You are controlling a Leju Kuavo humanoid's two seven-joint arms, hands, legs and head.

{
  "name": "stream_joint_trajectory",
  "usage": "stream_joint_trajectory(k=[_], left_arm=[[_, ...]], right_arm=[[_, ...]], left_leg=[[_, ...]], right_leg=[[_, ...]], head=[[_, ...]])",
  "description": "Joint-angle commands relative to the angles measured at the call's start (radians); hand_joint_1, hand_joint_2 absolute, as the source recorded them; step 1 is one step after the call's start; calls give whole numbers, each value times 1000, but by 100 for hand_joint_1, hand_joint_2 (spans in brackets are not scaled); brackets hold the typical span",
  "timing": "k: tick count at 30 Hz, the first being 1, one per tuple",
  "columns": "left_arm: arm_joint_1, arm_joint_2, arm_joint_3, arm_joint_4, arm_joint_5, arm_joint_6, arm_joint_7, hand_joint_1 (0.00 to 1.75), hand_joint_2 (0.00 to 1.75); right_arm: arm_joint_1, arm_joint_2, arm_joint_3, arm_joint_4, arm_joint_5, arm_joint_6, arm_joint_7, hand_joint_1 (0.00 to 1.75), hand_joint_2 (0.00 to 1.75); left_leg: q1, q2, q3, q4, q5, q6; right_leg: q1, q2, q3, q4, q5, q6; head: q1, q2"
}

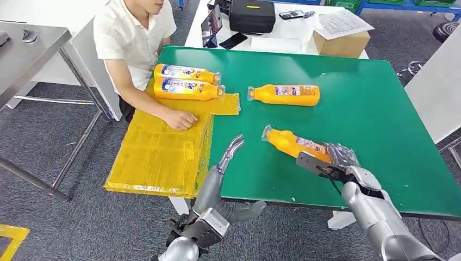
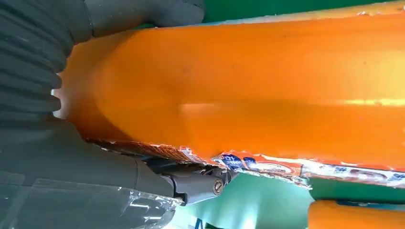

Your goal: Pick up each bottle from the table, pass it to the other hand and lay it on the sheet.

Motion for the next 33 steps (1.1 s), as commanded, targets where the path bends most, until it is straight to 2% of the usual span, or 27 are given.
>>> stream_joint_trajectory(k=[1,3,5,7,9,12,15,19,24,31,33], left_arm=[[16,-19,85,16,146,-7,-17,0,175],[20,-34,133,72,308,21,8,0,175],[15,-24,132,107,340,11,-24,0,175],[21,-30,145,124,380,8,-1,0,175],[52,-15,179,160,547,-38,93,0,175],[110,17,190,166,647,-80,54,0,175],[130,40,172,109,731,-142,88,0,175],[68,54,96,58,752,-143,111,0,175],[-8,30,50,71,713,-91,102,0,175],[-33,28,32,57,713,-90,82,0,175],[-32,40,4,-9,694,-109,67,0,175]], right_arm=[[147,-14,-19,-167,-194,78,-126,175,175],[230,11,-61,-309,-392,160,-201,175,175],[259,10,-44,-366,-408,155,-173,175,175],[265,21,-53,-382,-445,155,-192,175,175],[284,70,-59,-453,-532,162,-258,175,175],[325,128,-29,-601,-586,117,-280,175,175],[336,176,24,-683,-649,107,-309,175,175],[330,176,97,-705,-715,122,-346,175,175],[348,186,119,-670,-719,122,-360,175,175],[335,209,163,-599,-694,127,-375,175,175],[321,191,215,-556,-669,160,-338,175,175]], left_leg=[[2,-1,1,-1,0,-2],[2,-1,1,-2,0,-2],[2,-1,2,-3,0,-3],[2,2,1,-2,-1,-2],[1,5,2,-2,-3,-3],[2,9,5,-5,-3,-4],[3,11,-1,-2,-5,-5],[3,6,-7,-1,-3,-4],[3,1,-10,-1,-2,-4],[1,3,-9,-1,-2,-4],[2,4,-9,-1,-3,-5]], right_leg=[[1,-1,2,-2,0,-2],[2,-1,2,-2,0,-2],[2,-1,3,-3,0,-3],[2,2,2,-2,0,-2],[2,4,1,-2,1,-2],[2,9,1,-3,1,-3],[3,13,-4,0,0,-4],[3,8,-9,2,-1,-2],[2,3,-10,2,-1,-2],[1,5,-10,1,-1,-3],[1,6,-10,2,-1,-3]], head=[[0,0],[0,0],[0,0],[1,0],[-1,0],[0,0],[0,0],[0,0],[0,0],[0,0],[0,0]])
